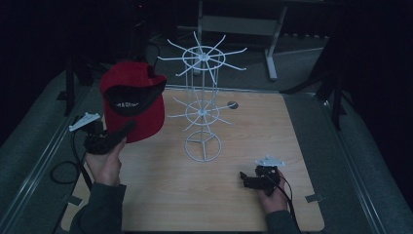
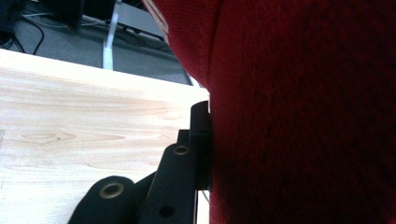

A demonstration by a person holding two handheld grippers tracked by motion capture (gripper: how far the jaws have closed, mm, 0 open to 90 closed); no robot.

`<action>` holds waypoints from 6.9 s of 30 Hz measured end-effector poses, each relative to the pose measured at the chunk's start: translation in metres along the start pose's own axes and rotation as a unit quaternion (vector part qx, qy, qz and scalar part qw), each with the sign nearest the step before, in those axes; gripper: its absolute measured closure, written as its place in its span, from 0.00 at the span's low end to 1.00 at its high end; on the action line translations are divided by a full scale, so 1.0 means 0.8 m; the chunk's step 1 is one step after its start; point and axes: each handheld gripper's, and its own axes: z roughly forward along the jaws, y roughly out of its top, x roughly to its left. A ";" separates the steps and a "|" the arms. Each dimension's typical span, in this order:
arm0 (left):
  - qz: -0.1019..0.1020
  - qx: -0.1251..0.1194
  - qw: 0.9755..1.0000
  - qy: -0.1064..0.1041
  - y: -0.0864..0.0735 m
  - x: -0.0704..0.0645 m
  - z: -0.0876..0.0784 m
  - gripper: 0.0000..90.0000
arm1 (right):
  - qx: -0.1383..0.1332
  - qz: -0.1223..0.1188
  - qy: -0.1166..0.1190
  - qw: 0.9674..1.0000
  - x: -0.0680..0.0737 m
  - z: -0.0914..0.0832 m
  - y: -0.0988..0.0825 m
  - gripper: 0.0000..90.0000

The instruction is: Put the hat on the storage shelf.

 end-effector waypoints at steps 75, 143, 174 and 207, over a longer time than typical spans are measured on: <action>0.015 -0.046 0.998 -0.035 0.035 -0.029 -0.004 0.92 | 0.000 0.000 0.000 1.000 0.000 0.000 0.000 0.15; 0.016 -0.090 0.995 -0.046 0.067 -0.046 -0.015 0.92 | 0.000 0.000 0.000 1.000 0.000 0.000 0.000 0.15; 0.017 -0.102 0.994 -0.041 0.075 -0.048 -0.011 0.92 | 0.000 -0.001 0.000 1.000 0.000 0.000 0.000 0.15; 0.040 -0.079 0.994 -0.064 0.073 -0.067 0.027 0.92 | 0.000 0.000 0.000 1.000 0.000 0.000 0.000 0.15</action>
